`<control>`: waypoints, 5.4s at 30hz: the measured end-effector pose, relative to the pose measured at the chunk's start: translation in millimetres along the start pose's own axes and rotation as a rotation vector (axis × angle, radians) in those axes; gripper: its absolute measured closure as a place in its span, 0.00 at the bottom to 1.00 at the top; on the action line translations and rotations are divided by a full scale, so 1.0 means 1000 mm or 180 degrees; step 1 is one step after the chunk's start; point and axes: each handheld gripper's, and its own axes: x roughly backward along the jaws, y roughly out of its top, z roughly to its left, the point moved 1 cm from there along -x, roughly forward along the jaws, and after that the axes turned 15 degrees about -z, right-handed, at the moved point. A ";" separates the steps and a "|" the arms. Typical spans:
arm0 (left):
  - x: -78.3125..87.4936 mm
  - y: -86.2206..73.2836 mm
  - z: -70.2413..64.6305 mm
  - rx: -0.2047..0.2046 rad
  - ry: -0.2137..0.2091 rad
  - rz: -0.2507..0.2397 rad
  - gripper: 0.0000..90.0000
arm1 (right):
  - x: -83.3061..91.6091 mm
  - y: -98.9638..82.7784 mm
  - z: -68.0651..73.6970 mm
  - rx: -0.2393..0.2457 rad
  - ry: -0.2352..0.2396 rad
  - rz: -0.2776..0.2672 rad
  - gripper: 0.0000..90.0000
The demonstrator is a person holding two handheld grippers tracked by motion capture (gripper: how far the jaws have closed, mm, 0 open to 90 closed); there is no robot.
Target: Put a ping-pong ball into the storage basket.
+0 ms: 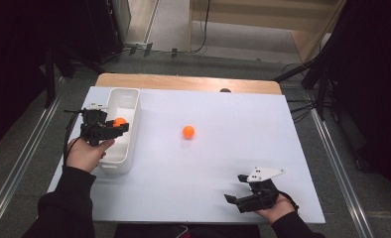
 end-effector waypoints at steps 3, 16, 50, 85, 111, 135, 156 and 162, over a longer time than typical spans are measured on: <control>-0.002 -0.001 0.000 0.0000 0.0016 0.0052 0.55 | 0.000 0.000 0.000 -0.0001 -0.0014 -0.0013 0.15; -0.003 -0.002 0.003 0.0026 0.0078 0.0085 0.55 | 0.000 0.000 0.001 0.0001 0.0012 0.0004 0.15; 0.021 0.015 -0.023 -0.0078 -0.0736 -0.0107 0.29 | -0.001 0.001 0.001 0.0010 0.0023 0.0011 0.15; 0.015 0.004 -0.063 -0.0247 -0.1198 -0.0187 0.30 | 0.001 0.002 -0.004 -0.0113 0.0022 -0.0091 0.15; 0.000 -0.006 -0.090 -0.0308 -0.1321 -0.0219 0.30 | 0.000 0.002 -0.004 -0.0144 0.0030 -0.0096 0.15; -0.030 -0.022 -0.104 -0.0303 -0.1332 -0.0195 0.29 | 0.001 0.003 -0.002 -0.0153 0.0075 -0.0124 0.15; -0.042 -0.020 -0.106 -0.0350 -0.1235 -0.0209 0.29 | 0.001 0.002 -0.003 -0.0127 0.0050 -0.0094 0.15; -0.048 -0.018 -0.109 -0.0355 -0.1258 -0.0171 0.29 | 0.001 0.002 -0.003 -0.0119 0.0046 -0.0097 0.15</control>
